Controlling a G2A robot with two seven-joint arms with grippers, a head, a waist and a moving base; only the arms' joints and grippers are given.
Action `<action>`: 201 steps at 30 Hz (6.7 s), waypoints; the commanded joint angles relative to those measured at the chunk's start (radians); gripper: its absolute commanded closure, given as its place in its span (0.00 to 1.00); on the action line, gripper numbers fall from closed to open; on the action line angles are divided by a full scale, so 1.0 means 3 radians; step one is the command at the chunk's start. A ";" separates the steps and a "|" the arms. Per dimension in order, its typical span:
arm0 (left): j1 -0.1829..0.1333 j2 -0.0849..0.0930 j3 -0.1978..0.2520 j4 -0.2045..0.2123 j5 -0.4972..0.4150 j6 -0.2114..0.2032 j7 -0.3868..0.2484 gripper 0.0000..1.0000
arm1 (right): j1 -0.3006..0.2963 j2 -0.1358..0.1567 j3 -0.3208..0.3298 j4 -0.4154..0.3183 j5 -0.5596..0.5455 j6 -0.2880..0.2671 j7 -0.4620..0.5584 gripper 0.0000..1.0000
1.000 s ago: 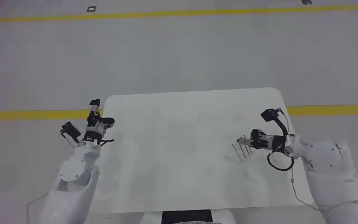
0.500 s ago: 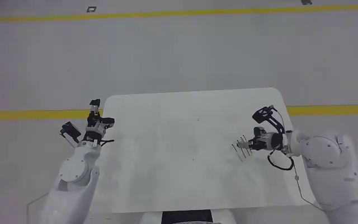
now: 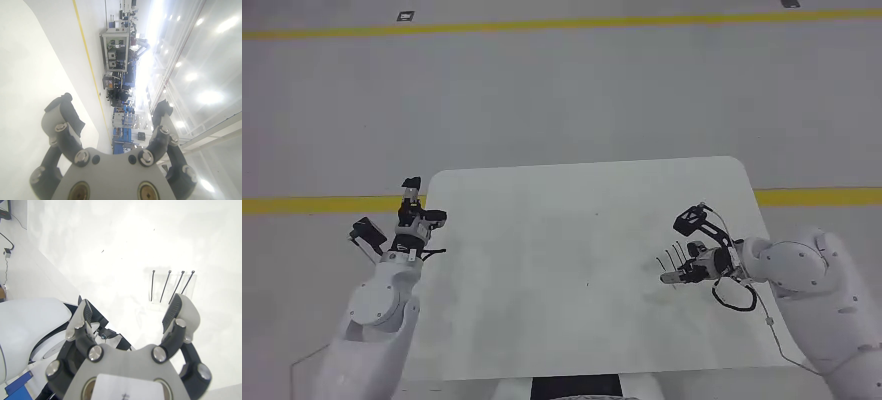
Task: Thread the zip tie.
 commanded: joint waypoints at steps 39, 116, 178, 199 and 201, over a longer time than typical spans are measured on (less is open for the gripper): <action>0.0000 0.0000 0.0000 0.0000 0.0000 0.0000 0.0000 0.00 | 0.0483 0.0019 -0.0842 0.0815 -0.0104 0.0000 -0.0590 0.00; 0.0000 0.0000 0.0000 0.0000 0.0000 0.0000 0.0000 0.00 | 0.0676 0.0147 -0.1131 0.1148 -0.0622 0.0078 -0.1004 0.80; 0.0000 0.0000 0.0000 0.0000 0.0000 0.0000 0.0000 0.00 | 0.0127 0.0497 -0.0753 0.0338 0.0429 0.0000 -0.1354 1.00; -0.0180 -0.0063 0.0788 -0.0284 0.1383 -0.0544 0.0254 0.00 | 0.0130 0.0383 -0.0850 0.0645 0.1195 0.0000 -0.2176 1.00; -0.0229 -0.0080 0.0966 -0.0277 0.1662 -0.0615 0.0317 0.00 | 0.0163 0.0365 -0.0881 0.0686 0.1321 0.0000 -0.2206 1.00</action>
